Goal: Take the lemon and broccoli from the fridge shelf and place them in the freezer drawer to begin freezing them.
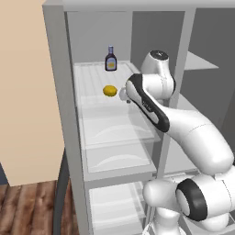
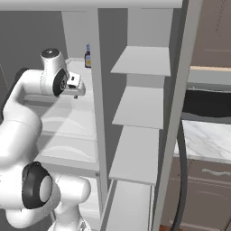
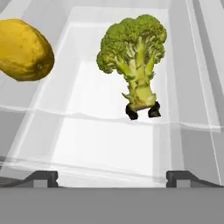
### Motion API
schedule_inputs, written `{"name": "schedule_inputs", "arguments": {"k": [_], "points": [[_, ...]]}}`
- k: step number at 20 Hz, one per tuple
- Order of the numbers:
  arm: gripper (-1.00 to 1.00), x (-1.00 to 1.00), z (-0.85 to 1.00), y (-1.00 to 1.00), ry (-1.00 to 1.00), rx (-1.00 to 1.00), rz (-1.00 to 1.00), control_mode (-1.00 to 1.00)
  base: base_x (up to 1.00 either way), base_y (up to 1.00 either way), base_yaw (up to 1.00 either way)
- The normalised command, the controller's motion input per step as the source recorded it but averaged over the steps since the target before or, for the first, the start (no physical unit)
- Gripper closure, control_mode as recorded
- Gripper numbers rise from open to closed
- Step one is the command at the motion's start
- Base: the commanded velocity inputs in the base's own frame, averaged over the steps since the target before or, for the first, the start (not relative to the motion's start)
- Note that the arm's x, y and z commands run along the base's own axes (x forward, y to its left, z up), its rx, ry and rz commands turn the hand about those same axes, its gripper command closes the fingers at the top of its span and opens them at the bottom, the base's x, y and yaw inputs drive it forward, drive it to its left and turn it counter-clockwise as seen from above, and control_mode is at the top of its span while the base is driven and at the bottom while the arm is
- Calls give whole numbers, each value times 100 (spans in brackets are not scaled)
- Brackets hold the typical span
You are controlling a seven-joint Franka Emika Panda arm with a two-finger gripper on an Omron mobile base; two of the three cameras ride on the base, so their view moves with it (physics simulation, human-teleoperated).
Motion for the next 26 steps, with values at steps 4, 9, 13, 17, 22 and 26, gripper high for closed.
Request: {"name": "schedule_inputs", "arguments": {"k": [4,9,13,17,22,26], "points": [[-100,58,9,60,-1,0,0,-100,0,0,0],[-100,43,1,59,-2,0,1,-100,0,0,0],[-100,33,0,29,-2,0,0,-100,0,0,0],[-100,44,0,25,-1,0,0,-100,0,0,0],[-100,42,0,17,0,0,0,-100,0,0,0],[-100,27,-2,11,0,-1,0,-100,0,0,0]]}}
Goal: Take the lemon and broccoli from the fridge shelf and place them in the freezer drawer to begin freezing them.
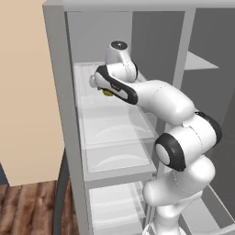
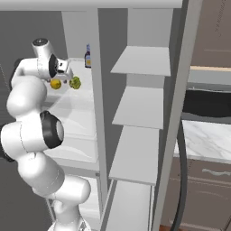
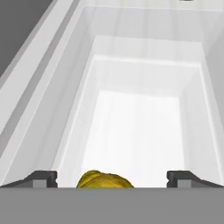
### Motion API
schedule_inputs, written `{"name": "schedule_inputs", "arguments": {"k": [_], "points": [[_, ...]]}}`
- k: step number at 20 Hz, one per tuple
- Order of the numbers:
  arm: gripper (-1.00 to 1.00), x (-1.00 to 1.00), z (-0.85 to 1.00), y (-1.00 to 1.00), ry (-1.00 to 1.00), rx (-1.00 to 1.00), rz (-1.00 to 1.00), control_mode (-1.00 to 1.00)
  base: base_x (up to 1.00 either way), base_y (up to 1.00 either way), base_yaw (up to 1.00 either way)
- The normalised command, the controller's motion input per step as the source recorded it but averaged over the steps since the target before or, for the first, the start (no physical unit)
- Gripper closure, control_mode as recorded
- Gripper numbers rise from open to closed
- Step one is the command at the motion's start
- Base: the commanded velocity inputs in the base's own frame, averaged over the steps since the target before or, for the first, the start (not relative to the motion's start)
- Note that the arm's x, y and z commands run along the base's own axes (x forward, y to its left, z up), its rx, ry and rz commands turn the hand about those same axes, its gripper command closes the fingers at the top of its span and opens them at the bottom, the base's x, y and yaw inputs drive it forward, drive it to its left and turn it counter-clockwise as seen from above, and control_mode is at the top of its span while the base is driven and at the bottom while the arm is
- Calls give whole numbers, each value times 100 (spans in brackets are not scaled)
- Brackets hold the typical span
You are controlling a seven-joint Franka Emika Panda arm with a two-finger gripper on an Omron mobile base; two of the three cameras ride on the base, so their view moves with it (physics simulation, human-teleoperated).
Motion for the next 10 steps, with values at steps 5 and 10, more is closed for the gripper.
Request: {"name": "schedule_inputs", "arguments": {"k": [5,10], "points": [[-100,-30,-25,1,-7,-3,0,-100,0,0,0],[-100,-11,-16,0,-5,-2,0,-100,0,0,0]]}}
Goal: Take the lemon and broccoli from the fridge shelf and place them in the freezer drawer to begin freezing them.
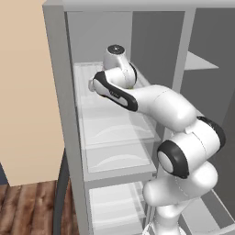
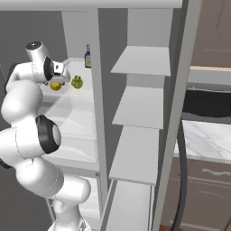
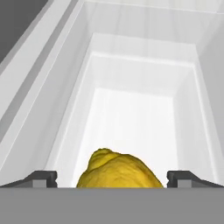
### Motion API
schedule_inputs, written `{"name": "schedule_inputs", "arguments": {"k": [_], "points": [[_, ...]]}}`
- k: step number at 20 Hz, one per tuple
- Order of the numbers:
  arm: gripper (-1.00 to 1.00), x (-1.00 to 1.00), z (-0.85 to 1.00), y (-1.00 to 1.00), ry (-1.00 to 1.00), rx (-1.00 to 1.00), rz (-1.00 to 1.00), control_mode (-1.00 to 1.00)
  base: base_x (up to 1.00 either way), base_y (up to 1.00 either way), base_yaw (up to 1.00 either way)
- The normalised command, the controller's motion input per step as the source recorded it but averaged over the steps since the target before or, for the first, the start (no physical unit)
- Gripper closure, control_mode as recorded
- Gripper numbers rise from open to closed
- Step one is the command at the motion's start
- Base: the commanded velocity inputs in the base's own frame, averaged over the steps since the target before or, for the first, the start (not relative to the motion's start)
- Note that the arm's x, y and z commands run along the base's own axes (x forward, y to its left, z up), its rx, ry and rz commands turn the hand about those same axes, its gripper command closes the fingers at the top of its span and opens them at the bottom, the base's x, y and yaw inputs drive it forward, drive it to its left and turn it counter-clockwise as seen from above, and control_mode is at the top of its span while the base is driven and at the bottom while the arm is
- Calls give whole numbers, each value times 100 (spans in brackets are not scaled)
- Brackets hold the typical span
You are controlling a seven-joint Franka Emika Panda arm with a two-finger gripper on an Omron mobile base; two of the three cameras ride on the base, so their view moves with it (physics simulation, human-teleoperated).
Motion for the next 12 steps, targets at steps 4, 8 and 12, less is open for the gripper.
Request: {"name": "schedule_inputs", "arguments": {"k": [4,8,12], "points": [[-100,3,-21,0,0,0,0,-100,0,0,0],[100,1,-45,0,0,-2,0,-100,0,0,0],[100,0,-43,0,0,-1,0,-100,0,0,0]]}}
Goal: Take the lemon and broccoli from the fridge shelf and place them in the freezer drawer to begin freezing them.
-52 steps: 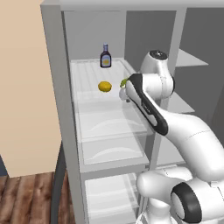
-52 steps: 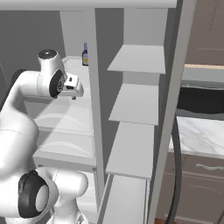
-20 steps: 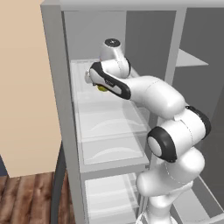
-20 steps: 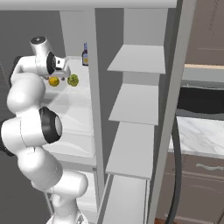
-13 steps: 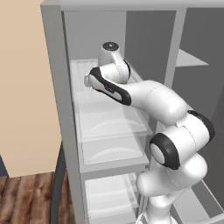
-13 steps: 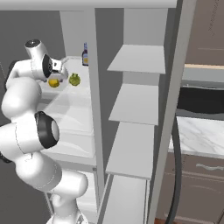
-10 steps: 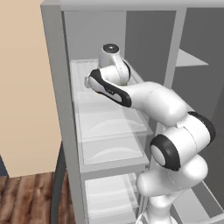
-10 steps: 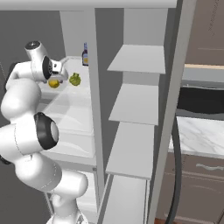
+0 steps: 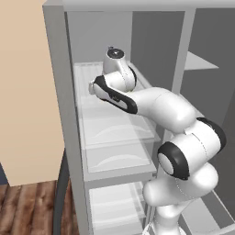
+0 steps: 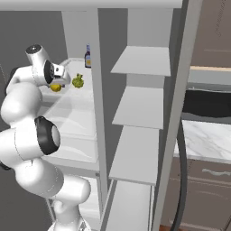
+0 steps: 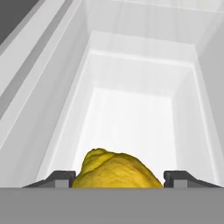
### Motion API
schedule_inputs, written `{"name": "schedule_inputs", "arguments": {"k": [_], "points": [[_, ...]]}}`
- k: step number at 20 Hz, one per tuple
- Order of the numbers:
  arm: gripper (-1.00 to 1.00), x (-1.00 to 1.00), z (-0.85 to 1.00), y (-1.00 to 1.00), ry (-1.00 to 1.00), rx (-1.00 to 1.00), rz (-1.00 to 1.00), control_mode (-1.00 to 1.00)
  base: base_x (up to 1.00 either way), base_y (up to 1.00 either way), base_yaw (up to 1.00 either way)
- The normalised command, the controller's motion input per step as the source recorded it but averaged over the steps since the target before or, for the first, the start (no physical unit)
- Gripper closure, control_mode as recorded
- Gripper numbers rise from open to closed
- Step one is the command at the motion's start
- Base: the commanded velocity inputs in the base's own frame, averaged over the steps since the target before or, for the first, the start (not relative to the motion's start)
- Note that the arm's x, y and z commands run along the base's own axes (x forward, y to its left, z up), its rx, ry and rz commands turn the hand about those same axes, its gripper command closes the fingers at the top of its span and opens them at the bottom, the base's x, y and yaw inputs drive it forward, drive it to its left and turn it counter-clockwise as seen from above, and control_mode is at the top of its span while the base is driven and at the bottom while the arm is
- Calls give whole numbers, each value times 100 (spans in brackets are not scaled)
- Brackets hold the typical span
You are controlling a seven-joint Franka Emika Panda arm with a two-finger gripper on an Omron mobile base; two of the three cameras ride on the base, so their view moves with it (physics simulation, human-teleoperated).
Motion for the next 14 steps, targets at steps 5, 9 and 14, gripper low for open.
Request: {"name": "schedule_inputs", "arguments": {"k": [5,9,14], "points": [[100,-8,-12,0,0,0,4,-100,0,0,0],[100,-47,6,-7,-3,1,2,-100,0,0,0],[100,-76,4,-12,-10,0,2,-100,0,0,0]]}}
